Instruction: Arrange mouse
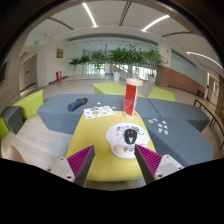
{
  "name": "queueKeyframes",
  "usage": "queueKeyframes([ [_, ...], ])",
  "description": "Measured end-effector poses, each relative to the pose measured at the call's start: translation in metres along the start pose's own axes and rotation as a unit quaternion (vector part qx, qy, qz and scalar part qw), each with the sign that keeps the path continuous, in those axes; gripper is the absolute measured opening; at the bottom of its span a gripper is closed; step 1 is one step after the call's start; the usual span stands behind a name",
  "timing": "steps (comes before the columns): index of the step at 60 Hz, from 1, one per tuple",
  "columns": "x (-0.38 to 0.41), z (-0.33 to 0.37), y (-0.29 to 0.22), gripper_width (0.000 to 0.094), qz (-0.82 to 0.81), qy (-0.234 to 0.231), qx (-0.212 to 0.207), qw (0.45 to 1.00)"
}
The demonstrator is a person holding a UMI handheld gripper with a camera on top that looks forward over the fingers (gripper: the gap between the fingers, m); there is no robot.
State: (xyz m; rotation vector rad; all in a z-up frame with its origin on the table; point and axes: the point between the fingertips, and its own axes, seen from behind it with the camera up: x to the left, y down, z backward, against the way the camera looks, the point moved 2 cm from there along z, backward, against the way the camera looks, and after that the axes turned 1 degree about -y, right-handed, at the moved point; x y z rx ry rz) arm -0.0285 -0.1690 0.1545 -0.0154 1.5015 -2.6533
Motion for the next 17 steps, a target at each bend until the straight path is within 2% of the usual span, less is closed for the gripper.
queueKeyframes([
  [8, 0.012, 0.024, -0.002, 0.0842, 0.025, -0.002, -0.017, 1.0],
  [17, 0.01, 0.027, 0.013, 0.0841, 0.002, 0.004, -0.004, 1.0],
])
